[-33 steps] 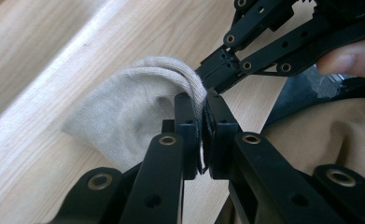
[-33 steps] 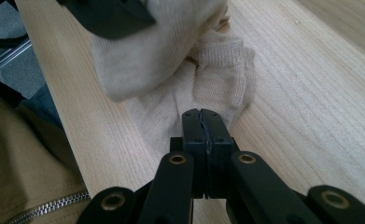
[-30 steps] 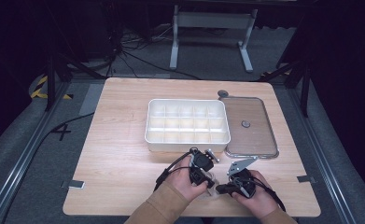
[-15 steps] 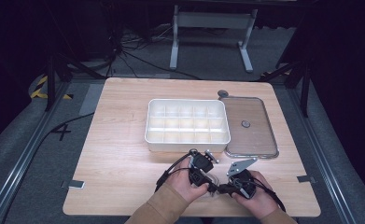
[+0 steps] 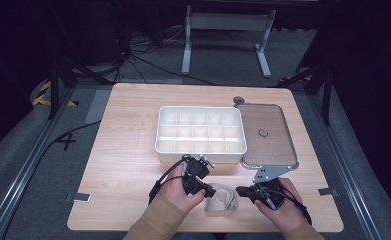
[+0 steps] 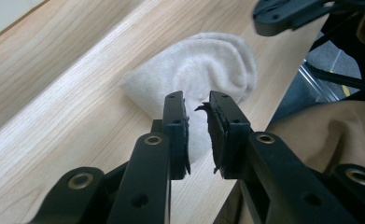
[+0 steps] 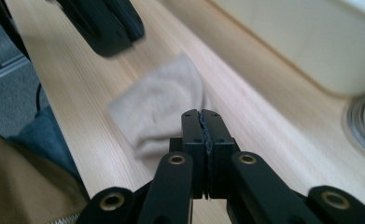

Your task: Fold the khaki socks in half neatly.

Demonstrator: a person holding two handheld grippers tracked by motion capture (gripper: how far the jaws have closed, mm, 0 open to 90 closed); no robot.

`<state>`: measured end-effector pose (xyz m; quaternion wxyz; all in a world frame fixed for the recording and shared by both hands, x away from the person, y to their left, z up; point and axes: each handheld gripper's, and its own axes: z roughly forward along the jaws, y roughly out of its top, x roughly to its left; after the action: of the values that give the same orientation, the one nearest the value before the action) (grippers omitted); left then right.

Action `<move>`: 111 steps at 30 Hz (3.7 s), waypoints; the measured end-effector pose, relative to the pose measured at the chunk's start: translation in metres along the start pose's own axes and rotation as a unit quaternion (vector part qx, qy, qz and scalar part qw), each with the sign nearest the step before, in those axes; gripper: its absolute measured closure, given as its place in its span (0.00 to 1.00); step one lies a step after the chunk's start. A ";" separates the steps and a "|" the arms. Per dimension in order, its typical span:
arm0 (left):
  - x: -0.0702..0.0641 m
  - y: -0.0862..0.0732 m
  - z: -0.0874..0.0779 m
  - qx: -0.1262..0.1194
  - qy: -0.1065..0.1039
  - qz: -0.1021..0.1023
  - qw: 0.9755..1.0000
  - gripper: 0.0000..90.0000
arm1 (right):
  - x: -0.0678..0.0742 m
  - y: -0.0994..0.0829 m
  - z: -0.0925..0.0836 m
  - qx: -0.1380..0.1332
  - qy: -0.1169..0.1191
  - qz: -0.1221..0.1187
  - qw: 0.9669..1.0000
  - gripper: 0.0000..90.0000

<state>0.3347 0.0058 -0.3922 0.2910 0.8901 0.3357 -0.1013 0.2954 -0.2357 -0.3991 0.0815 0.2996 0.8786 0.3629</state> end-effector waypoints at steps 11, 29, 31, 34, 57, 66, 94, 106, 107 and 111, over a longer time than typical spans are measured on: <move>-0.004 -0.003 0.023 0.044 -0.002 0.020 0.999 0.90 | 0.005 0.000 0.024 0.006 0.016 0.000 1.000 0.97; -0.003 -0.001 0.041 0.095 -0.023 0.022 0.995 0.88 | -0.004 -0.018 0.041 0.058 0.024 0.020 0.998 0.94; -0.004 0.002 0.037 0.066 -0.018 0.032 0.997 0.87 | -0.004 -0.019 0.042 0.057 0.023 0.019 0.998 0.94; -0.005 0.004 0.034 0.027 -0.009 0.033 0.999 0.86 | -0.004 -0.019 0.042 0.058 0.022 0.018 0.998 0.95; 0.006 0.008 0.053 0.012 0.061 0.012 0.998 0.86 | -0.005 -0.020 0.039 0.071 0.026 0.022 0.997 1.00; 0.001 0.003 0.038 -0.008 0.053 0.036 0.998 0.88 | -0.003 -0.019 0.036 0.067 0.019 0.013 0.998 1.00; -0.005 -0.005 0.051 0.084 0.018 0.038 0.996 0.95 | -0.004 -0.018 0.039 0.072 0.019 0.021 0.997 1.00; -0.004 -0.006 0.032 0.048 0.004 0.047 0.998 0.77 | -0.003 -0.015 0.031 0.060 0.000 0.015 0.998 1.00; -0.002 -0.007 0.028 0.038 0.003 0.047 0.998 0.76 | -0.002 -0.013 0.029 0.056 0.001 0.014 0.998 1.00; 0.003 -0.010 0.020 0.015 0.008 0.041 0.999 0.72 | 0.004 -0.010 0.027 0.043 0.003 0.012 0.999 1.00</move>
<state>0.3307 0.0015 -0.4133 0.2787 0.9082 0.2998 -0.0871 0.2979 -0.2229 -0.4252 0.0612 0.3118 0.8902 0.3266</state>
